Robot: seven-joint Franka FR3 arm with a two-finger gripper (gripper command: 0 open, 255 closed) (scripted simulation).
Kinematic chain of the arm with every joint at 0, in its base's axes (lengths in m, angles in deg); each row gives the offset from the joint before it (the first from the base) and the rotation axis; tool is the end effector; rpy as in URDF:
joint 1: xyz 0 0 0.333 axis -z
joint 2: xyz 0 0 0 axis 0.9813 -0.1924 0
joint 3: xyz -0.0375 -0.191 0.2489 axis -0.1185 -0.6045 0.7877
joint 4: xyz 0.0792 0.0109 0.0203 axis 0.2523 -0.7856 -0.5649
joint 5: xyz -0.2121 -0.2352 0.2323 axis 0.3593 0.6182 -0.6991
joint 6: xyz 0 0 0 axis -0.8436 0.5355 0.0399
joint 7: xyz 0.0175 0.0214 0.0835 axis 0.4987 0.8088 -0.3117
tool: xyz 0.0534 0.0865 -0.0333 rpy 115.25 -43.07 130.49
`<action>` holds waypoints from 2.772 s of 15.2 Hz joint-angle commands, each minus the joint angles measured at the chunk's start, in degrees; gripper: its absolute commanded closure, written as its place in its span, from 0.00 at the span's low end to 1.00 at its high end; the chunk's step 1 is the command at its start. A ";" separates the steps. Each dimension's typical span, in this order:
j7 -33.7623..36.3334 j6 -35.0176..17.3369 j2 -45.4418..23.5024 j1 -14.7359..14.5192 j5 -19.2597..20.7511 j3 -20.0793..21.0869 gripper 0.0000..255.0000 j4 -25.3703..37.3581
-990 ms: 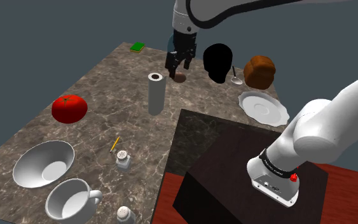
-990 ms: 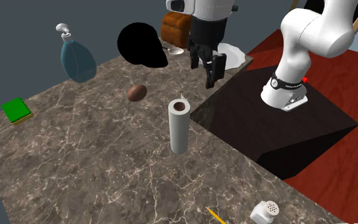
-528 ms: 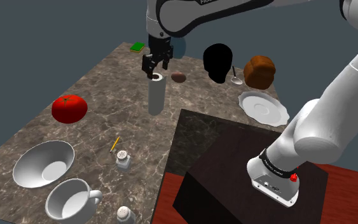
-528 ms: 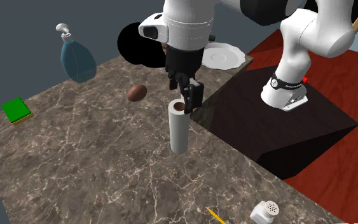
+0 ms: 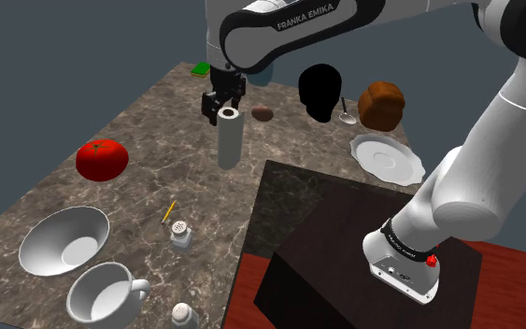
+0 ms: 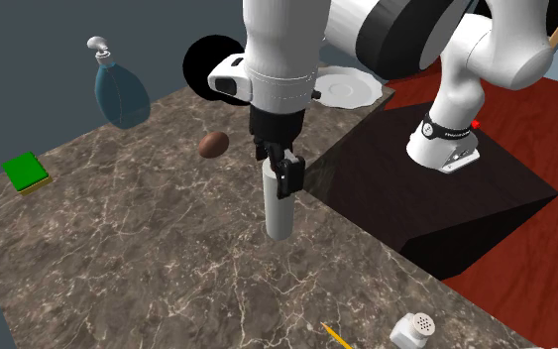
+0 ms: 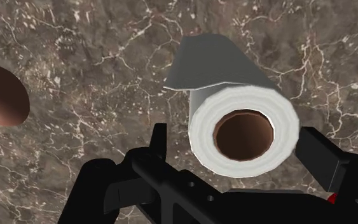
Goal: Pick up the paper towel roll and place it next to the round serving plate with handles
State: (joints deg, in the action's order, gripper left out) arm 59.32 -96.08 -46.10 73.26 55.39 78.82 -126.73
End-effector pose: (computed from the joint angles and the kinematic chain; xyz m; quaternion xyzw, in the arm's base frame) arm 0.5655 0.1745 0.4120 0.9966 0.0719 0.0297 0.0259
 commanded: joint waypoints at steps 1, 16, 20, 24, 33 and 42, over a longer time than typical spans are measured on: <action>0.13 -0.97 -0.59 -0.01 0.20 -0.05 0.00 -0.37; 0.11 -0.99 -0.58 0.01 0.20 -0.05 1.00 -0.40; -0.10 0.43 0.00 0.02 -0.04 0.00 1.00 0.47; -0.51 3.28 1.03 0.06 -0.46 0.06 1.00 2.33; -1.27 9.80 2.70 0.09 -1.15 0.16 1.00 7.25; -1.82 16.54 3.39 0.05 -1.50 0.22 1.00 13.34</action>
State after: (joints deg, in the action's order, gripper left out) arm 57.52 -80.34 -42.66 73.34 53.89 79.02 -114.21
